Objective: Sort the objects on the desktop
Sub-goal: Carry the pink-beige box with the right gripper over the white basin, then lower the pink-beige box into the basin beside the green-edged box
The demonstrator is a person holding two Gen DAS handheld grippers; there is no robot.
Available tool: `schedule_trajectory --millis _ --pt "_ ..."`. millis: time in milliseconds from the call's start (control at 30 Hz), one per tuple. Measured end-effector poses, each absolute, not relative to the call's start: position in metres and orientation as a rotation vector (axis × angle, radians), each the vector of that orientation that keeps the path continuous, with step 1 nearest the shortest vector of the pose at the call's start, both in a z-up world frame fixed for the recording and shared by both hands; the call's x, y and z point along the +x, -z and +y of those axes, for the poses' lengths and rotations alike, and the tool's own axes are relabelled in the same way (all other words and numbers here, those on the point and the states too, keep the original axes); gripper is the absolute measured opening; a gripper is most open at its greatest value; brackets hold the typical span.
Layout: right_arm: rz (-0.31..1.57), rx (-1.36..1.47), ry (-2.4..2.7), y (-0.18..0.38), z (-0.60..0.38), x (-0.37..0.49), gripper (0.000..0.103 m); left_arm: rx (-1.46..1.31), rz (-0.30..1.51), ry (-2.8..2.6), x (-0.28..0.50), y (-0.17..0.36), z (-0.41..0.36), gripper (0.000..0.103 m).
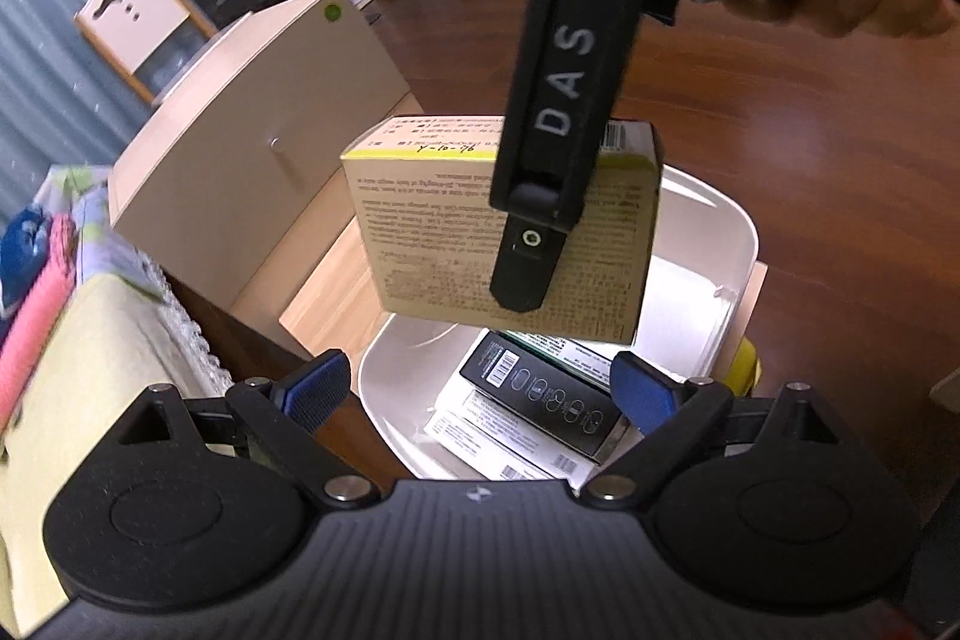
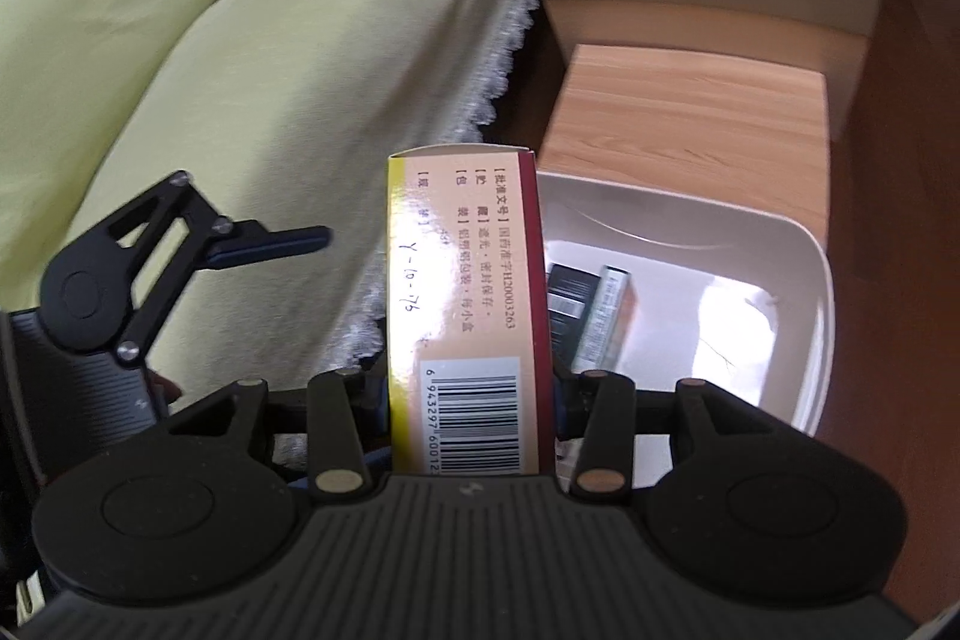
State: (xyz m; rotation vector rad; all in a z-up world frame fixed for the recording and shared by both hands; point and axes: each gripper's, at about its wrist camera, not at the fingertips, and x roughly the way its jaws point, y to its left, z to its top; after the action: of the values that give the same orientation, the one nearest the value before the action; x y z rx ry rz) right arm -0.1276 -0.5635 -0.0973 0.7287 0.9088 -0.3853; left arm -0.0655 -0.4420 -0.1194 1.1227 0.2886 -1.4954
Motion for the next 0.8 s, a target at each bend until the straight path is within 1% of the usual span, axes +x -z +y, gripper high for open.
schedule_trajectory --millis 200,433,667,800 --pt "0.908 0.767 0.462 0.118 -0.573 -0.139 0.04 1.176 0.257 1.487 -0.07 0.137 -0.447 0.095" --pt "0.938 0.767 0.607 0.151 -0.588 -0.149 0.04 1.169 0.251 1.484 -0.069 0.154 -0.449 0.095" --pt "0.976 0.824 0.661 0.184 -0.593 -0.153 0.04 1.212 0.192 1.456 -0.073 0.168 -0.458 0.095" --pt "0.987 0.84 0.671 0.198 -0.593 -0.152 0.04 1.201 0.197 1.497 -0.075 0.175 -0.462 0.095"
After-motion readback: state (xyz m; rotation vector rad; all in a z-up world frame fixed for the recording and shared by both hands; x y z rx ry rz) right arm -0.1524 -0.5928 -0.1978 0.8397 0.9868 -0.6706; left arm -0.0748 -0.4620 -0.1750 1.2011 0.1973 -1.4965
